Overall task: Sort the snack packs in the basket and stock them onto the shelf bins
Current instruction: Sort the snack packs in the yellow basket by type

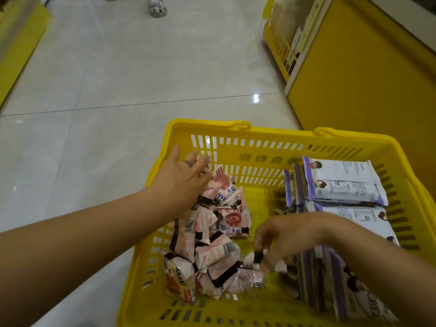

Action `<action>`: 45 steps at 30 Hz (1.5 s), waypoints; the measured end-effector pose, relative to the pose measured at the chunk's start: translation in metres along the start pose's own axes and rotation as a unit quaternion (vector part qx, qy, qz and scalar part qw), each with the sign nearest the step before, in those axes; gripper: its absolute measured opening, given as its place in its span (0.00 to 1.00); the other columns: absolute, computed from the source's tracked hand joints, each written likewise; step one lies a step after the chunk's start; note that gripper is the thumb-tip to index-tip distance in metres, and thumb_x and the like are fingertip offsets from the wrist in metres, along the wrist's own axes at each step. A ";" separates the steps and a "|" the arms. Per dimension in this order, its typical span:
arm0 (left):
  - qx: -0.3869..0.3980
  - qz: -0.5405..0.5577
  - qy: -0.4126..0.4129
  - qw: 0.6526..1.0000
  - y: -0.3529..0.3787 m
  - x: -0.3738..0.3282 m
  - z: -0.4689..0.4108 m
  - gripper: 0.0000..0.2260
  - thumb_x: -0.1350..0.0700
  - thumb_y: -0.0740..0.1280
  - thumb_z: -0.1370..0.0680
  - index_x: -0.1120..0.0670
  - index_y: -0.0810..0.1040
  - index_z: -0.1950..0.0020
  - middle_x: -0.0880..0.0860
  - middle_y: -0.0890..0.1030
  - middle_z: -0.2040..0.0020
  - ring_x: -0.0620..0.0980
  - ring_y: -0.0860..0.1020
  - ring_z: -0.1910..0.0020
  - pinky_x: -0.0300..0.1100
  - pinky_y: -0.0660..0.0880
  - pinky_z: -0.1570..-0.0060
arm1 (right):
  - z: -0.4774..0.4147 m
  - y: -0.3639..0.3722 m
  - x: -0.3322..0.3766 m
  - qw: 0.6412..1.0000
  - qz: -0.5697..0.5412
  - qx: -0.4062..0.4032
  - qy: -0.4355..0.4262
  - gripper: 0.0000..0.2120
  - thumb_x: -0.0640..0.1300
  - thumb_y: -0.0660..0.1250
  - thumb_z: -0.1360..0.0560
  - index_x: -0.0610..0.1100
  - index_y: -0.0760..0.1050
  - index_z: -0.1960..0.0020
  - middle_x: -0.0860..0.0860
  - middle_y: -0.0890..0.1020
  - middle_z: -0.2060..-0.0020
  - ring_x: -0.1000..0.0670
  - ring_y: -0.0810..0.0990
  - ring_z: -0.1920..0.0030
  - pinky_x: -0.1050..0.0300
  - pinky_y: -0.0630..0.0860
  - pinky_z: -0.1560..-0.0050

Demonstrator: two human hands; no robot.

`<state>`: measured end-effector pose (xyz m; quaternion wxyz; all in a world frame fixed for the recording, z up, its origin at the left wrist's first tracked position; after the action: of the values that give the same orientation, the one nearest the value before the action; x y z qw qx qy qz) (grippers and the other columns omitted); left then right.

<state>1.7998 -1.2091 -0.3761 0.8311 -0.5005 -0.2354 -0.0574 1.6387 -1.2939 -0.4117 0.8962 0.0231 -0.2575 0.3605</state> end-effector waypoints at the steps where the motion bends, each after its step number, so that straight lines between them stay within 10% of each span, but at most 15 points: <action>1: -0.007 0.008 0.000 1.000 0.001 0.002 0.000 0.28 0.46 0.55 0.19 0.49 0.47 0.21 0.58 0.43 0.21 0.60 0.46 0.23 0.66 0.47 0.30 | 0.005 -0.015 0.001 0.998 -0.021 -0.054 -0.016 0.16 0.53 0.74 0.30 0.49 0.76 0.46 0.50 0.80 0.49 0.53 0.80 0.55 0.57 0.79 0.54; 8: -0.006 0.035 0.090 0.995 0.005 -0.020 0.004 0.22 0.45 0.54 0.18 0.46 0.58 0.24 0.55 0.54 0.21 0.59 0.48 0.22 0.68 0.36 0.32 | -0.024 -0.043 0.012 0.891 -0.255 -0.365 -0.082 0.13 0.49 0.74 0.30 0.46 0.73 0.51 0.48 0.81 0.52 0.48 0.82 0.54 0.48 0.80 0.51; 14: 0.026 0.028 0.089 0.995 0.009 -0.018 0.008 0.21 0.46 0.52 0.18 0.51 0.66 0.27 0.55 0.58 0.22 0.60 0.50 0.23 0.68 0.32 0.34 | -0.050 -0.007 0.017 0.915 -0.168 -0.333 -0.153 0.04 0.45 0.72 0.27 0.53 0.79 0.55 0.62 0.74 0.52 0.53 0.71 0.40 0.53 0.71 0.36; 20: -0.049 0.072 0.068 0.994 -0.007 -0.018 0.007 0.19 0.49 0.52 0.19 0.51 0.69 0.30 0.55 0.65 0.26 0.58 0.55 0.23 0.64 0.30 0.33 | -0.049 -0.027 0.005 0.871 -0.249 -0.409 -0.111 0.18 0.40 0.68 0.24 0.52 0.66 0.39 0.49 0.74 0.51 0.41 0.80 0.53 0.47 0.78 0.57; 24: -0.110 0.151 0.102 0.977 -0.018 -0.030 0.006 0.20 0.45 0.49 0.18 0.47 0.65 0.28 0.53 0.64 0.26 0.56 0.56 0.24 0.61 0.38 0.28 | -0.050 -0.026 0.013 0.866 -0.245 -0.408 -0.156 0.10 0.38 0.66 0.24 0.51 0.78 0.48 0.47 0.78 0.58 0.40 0.80 0.56 0.51 0.79 0.61; 29: 0.028 0.167 0.190 0.967 0.008 -0.060 0.004 0.28 0.34 0.49 0.21 0.41 0.53 0.23 0.52 0.49 0.21 0.59 0.45 0.23 0.63 0.36 0.29 | -0.060 -0.020 -0.004 0.897 -0.263 -0.344 -0.086 0.19 0.40 0.64 0.22 0.54 0.72 0.33 0.47 0.60 0.26 0.45 0.65 0.29 0.51 0.72 0.36; 34: 0.081 0.111 0.185 0.973 0.024 -0.061 0.002 0.34 0.28 0.51 0.25 0.40 0.51 0.22 0.53 0.41 0.21 0.64 0.41 0.23 0.64 0.31 0.32 | -0.073 -0.006 -0.006 0.830 -0.463 -0.264 -0.165 0.33 0.31 0.63 0.24 0.65 0.58 0.36 0.63 0.73 0.48 0.60 0.83 0.55 0.64 0.78 0.64; 39: 0.109 0.083 0.170 0.976 0.027 -0.061 0.002 0.41 0.22 0.47 0.31 0.41 0.52 0.22 0.54 0.43 0.21 0.64 0.39 0.24 0.66 0.28 0.35 | -0.072 -0.005 0.013 0.892 -0.356 -0.211 -0.179 0.33 0.26 0.58 0.24 0.53 0.60 0.26 0.52 0.76 0.43 0.54 0.80 0.53 0.52 0.80 0.54; 45: 0.153 0.065 0.165 0.972 0.027 -0.064 0.003 0.42 0.22 0.50 0.31 0.42 0.48 0.22 0.53 0.40 0.21 0.65 0.36 0.25 0.70 0.30 0.36 | -0.066 -0.027 -0.030 0.860 -0.372 -0.348 -0.031 0.18 0.34 0.57 0.20 0.46 0.67 0.32 0.49 0.76 0.45 0.52 0.79 0.56 0.56 0.78 0.58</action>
<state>1.7510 -1.2026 -0.4258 0.9273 -0.3649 -0.0683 -0.0485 1.6671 -1.3180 -0.4796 0.9049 -0.1851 -0.3659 -0.1141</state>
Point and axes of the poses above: each hand's wrist, its own z-axis away from the middle knuckle, its own y-axis out of the palm, x = y × z, the point moved 7 cm from there along -z, towards the middle knuckle
